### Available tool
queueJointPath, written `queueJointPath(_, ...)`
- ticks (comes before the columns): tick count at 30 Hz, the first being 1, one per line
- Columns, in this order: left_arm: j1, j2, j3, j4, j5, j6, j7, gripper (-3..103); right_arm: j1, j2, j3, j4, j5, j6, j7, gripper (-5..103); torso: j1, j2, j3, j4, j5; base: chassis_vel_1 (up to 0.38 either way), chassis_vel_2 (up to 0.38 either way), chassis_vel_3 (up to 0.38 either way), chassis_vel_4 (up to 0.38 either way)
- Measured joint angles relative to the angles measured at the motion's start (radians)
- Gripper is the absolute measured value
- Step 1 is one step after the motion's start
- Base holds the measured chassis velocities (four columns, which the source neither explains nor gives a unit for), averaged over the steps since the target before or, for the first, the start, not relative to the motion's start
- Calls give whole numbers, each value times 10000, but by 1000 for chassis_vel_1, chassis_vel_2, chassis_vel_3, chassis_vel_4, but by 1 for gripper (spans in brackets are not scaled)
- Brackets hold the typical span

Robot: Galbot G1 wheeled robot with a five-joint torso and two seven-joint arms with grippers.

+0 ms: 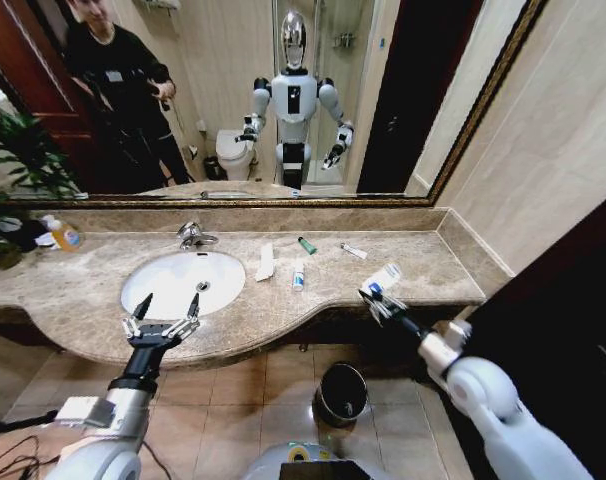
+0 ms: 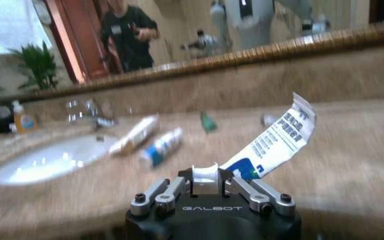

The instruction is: Pick up the trash from the sink and place it in the trash bin.

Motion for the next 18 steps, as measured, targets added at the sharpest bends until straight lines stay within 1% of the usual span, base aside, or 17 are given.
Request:
queueJointPath(2, 0, 1, -1, 0, 0, 0, 0, 100, -563, 371, 84, -440, -145, 216, -430, 21, -1, 0, 0, 0, 0, 0, 0, 0, 0)
queueJointPath(3, 0, 1, -1, 0, 0, 0, 0, 100, -563, 371, 84, -440, -145, 216, -430, 21, -1, 0, 0, 0, 0, 0, 0, 0, 0)
queueJointPath(4, 0, 0, 0, 0, 0, 0, 0, 100, -667, 558, -7, -748, -293, 334, -492, 21, -1, 0, 0, 1, -5, 0, 0, 0, 0)
queueJointPath(5, 0, 0, -1, 0, 0, 0, 0, 100, -702, 762, -193, -1173, -514, 481, -518, 21, 0, 0, 0, 0, 1, 0, 0, 0, 0)
queueJointPath(6, 0, 0, -1, 0, 0, 0, 0, 100, -702, 762, -193, -1173, -514, 481, -518, 21, 0, 0, 0, 0, 1, 0, 0, 0, 0)
queueJointPath(8, 1, 0, -1, 0, 0, 0, 0, 100, -576, 1005, -480, -1909, -927, 703, -499, 21, 0, -2, 1, 1, -1, 0, 0, 0, 0)
queueJointPath(9, 0, 0, -1, 0, 0, 0, 0, 100, -285, 1266, -772, -2829, -1410, 861, -394, 21, 0, -2, 1, 2, 0, 0, 0, 0, 0)
queueJointPath(10, 0, 0, -1, 0, 0, 0, 1, 100, -99, 1395, -904, -3302, -1647, 920, -360, 21, 0, -2, 1, 2, 1, 0, 0, 0, 0)
queueJointPath(11, 0, 0, -1, 0, 0, 0, 1, 100, -99, 1395, -904, -3302, -1647, 920, -360, 21, 0, -2, 1, 2, 1, 0, 0, 0, 0)
queueJointPath(13, 0, 0, 0, -1, 0, 0, 1, 100, 485, 1696, -1193, -4464, -2296, 1153, -326, 21, 1, -2, 1, 3, 0, 0, 0, 0, 0)
queueJointPath(14, 0, 0, 0, -1, 0, 0, 1, 100, 485, 1696, -1193, -4464, -2296, 1153, -326, 21, 1, -2, 1, 3, 0, 0, 0, 0, 0)
queueJointPath(15, 0, -1, -1, 0, 0, 1, 0, 100, 740, 1819, -1309, -4979, -2601, 1262, -302, 21, 1, -2, 1, 4, 0, 0, 0, 0, 0)
queueJointPath(16, 0, 0, -1, 0, 0, 0, 0, 100, 1030, 1936, -1450, -5536, -2887, 1409, -241, 21, 1, -3, 1, 2, 1, 0, 0, 0, 0)
queueJointPath(17, 0, 0, 0, 0, 0, 0, 1, 100, 1453, 2135, -1630, -6269, -3256, 1740, -88, 21, 2, -3, 2, 3, -2, 0, 0, 0, 0)
queueJointPath(18, 0, 0, -1, 0, 0, 0, 0, 100, 1574, 2205, -1675, -6482, -3347, 1837, -49, 21, 2, -3, 1, 4, -1, 0, 0, 0, 0)
